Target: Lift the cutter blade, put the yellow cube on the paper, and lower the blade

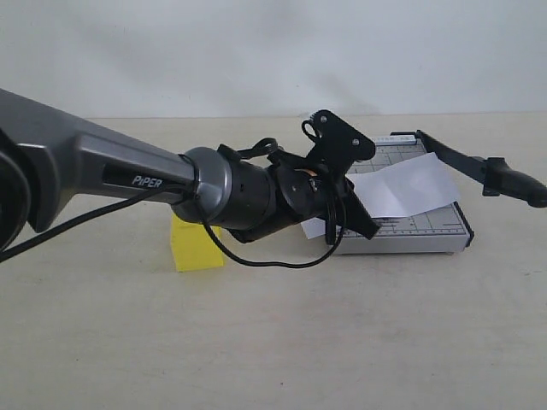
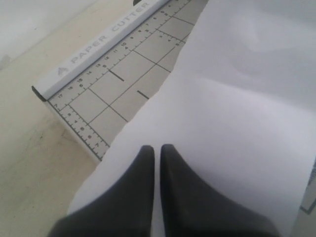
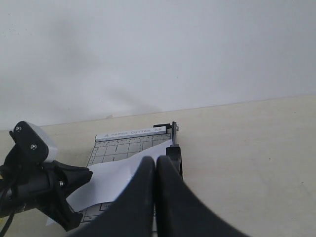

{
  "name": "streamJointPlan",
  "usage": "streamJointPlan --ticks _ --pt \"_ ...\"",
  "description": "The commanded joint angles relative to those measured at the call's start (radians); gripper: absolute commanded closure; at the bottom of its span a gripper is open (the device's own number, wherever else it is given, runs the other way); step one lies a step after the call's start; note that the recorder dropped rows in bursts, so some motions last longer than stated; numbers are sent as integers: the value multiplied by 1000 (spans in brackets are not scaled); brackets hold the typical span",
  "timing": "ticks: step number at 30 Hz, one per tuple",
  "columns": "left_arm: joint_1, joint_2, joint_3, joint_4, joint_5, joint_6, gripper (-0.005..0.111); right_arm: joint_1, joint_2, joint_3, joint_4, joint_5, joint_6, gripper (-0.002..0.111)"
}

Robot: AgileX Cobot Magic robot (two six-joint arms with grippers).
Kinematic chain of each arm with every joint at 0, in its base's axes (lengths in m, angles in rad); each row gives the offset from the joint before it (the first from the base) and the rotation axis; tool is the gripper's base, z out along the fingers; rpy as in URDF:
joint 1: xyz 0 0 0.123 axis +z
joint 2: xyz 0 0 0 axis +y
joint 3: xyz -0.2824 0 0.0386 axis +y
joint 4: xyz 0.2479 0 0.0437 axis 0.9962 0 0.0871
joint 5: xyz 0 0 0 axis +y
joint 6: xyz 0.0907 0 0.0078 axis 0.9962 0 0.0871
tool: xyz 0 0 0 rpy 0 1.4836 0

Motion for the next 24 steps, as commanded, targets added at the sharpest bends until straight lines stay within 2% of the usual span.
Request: streamJointPlan --ticks 1,12,18,24 --pt "-4 6 -5 49 26 -17 102 -1 -4 1 -6 -4 1 108" --pt "-27 14 -5 74 26 -51 102 -1 -4 1 -6 -4 1 108" --pt "-59 48 -48 77 32 -51 102 -1 -4 1 -6 -4 1 108" --pt "-59 39 -74 77 28 -49 102 -1 -4 1 -6 -4 1 108"
